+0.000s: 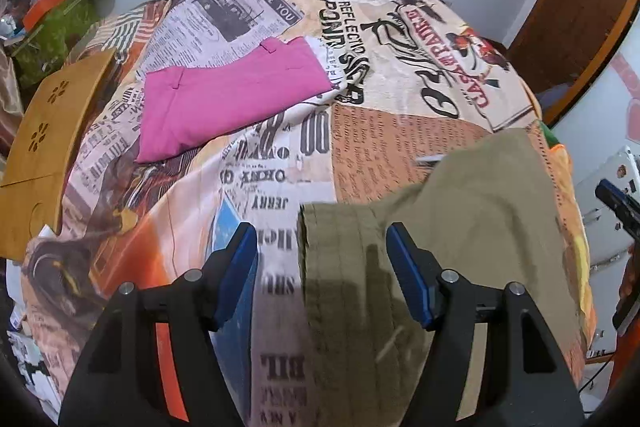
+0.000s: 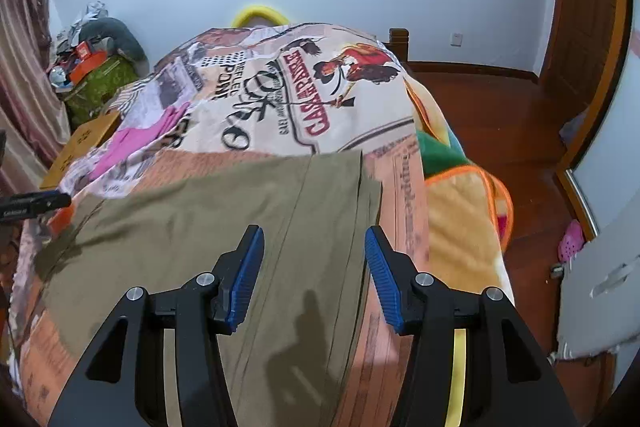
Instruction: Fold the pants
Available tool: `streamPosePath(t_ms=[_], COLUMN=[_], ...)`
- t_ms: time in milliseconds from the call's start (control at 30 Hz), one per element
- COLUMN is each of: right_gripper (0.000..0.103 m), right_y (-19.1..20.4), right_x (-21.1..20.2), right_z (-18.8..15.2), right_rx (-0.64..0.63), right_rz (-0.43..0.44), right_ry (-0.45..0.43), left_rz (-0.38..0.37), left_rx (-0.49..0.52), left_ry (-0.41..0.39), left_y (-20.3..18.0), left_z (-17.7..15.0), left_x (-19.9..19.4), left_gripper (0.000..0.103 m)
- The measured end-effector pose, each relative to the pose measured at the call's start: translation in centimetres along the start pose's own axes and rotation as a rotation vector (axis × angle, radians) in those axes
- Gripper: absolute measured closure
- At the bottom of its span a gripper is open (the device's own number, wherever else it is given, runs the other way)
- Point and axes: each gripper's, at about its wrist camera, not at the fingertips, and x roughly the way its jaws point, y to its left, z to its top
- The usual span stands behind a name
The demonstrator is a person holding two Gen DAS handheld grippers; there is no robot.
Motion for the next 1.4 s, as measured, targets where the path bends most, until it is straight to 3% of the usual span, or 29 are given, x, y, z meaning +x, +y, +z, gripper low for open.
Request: streamPosePath(t_ms=[333,633,767,867,1133,1400], right_gripper=[0.054,0.056,0.083,0.094,0.099,0.093], right_y=[-2.6,-4.4,-4.0,-3.5,-1.7,-1.2], right_x=[8.7,14.8,15.3,15.2,14.8,14.0], right_z=[3.9,4.2,3.8,3.5,2.5,3.9], right_rx=[0.019,0.078,0.065,0.012,-0.141,-0.167], right_rz=[-0.009,-0.009,0.010,-0.002,-0.150,-0.200], right_ry=[0.082,0.155,0.157,0.155,0.121,0.183], left_rz=[0.010,0.006,-0.005,-0.009,0.120,0.100], left_rx=[0.046,0.022,-0.026,-0.057,-0.038,-0.003], left_ry=[0.059,0.076,0.067,0.060,-0.010,-0.004], left_y=[-0.4,-0.1,0.6,1.0,0.3,0.2], left_z=[1.7,1.3,0.9,0.7,0.6,0.8], left_x=[4.2,6.5,7.0,7.3,6.5,5.4], left_gripper=[0.031,0.023,0.018,0.018,0.018,0.018])
